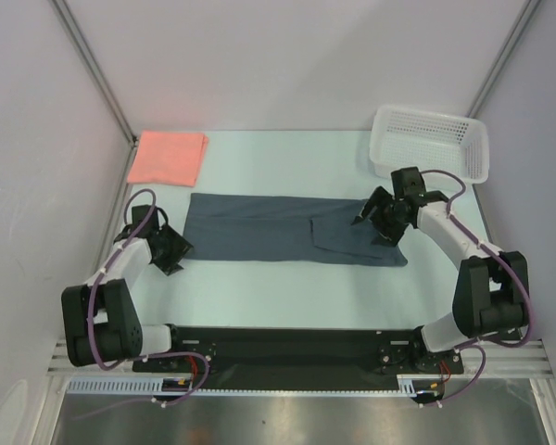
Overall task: Fold and stack the t-shirts
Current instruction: Fold the tshirt
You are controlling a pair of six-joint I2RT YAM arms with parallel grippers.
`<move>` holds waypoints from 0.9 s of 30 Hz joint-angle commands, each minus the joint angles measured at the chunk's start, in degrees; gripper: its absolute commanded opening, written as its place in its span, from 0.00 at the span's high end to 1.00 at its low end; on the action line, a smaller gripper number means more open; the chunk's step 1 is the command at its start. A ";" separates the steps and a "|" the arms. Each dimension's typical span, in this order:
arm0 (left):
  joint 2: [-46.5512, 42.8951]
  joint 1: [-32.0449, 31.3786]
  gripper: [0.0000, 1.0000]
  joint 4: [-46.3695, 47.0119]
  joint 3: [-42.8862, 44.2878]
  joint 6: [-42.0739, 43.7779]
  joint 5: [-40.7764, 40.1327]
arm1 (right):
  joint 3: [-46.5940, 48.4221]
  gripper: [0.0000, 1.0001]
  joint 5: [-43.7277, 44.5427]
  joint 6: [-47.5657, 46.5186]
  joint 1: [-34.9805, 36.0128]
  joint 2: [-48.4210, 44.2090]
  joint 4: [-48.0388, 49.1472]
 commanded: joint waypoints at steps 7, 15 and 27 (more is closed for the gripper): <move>9.30 2.63 0.44 7.29 2.00 -0.58 -2.40 | -1.82 0.17 1.22 -2.94 -2.00 -8.62 -1.74; 14.78 2.54 1.00 8.09 4.46 -0.76 -4.59 | -2.35 0.17 1.74 -3.99 -2.00 -8.11 -2.79; -14.72 -12.04 1.00 -8.95 -9.42 -21.93 -9.51 | 5.72 0.15 18.68 1.72 2.56 6.47 -3.31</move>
